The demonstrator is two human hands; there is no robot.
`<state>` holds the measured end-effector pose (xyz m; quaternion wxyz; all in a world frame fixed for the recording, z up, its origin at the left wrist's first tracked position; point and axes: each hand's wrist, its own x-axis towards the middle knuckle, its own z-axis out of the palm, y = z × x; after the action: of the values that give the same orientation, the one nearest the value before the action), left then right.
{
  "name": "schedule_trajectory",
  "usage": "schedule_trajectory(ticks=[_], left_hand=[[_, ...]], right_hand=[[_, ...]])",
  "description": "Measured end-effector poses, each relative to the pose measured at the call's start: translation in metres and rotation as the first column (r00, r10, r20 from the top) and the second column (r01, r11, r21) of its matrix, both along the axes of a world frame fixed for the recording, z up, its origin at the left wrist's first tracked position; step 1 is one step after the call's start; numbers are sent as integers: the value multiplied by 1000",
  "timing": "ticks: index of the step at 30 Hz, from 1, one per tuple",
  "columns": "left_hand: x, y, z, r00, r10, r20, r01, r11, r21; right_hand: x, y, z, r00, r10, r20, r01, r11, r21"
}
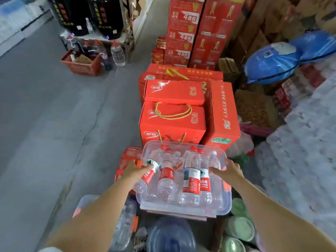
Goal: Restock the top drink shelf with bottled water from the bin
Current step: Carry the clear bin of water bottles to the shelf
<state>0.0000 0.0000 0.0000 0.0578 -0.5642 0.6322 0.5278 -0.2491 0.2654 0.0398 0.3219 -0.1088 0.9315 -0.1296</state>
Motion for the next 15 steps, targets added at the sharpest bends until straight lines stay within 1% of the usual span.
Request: schedule_trajectory(ticks=[3, 4, 7, 9, 12, 15], left_hand=[[-9, 0, -7, 999, -29, 26, 28, 998, 59], [-11, -1, -9, 998, -54, 34, 51, 995, 86], [-18, -8, -15, 990, -136, 33, 133, 987, 86], [-20, -16, -17, 990, -137, 25, 133, 984, 120], [-20, -24, -29, 993, -112, 34, 104, 980, 170], [-20, -30, -38, 996, -91, 24, 84, 973, 215]], right_hand=[[-3, -2, -12, 992, -128, 6, 128, 991, 43], [-3, -2, -15, 987, -156, 34, 155, 987, 30], [-1, -5, -30, 964, -250, 87, 256, 964, -68], [2, -7, -37, 954, -283, 97, 288, 956, -52], [1, -10, -46, 942, -324, 82, 323, 946, 21], [-1, -13, -51, 914, -389, 115, 391, 920, -2]])
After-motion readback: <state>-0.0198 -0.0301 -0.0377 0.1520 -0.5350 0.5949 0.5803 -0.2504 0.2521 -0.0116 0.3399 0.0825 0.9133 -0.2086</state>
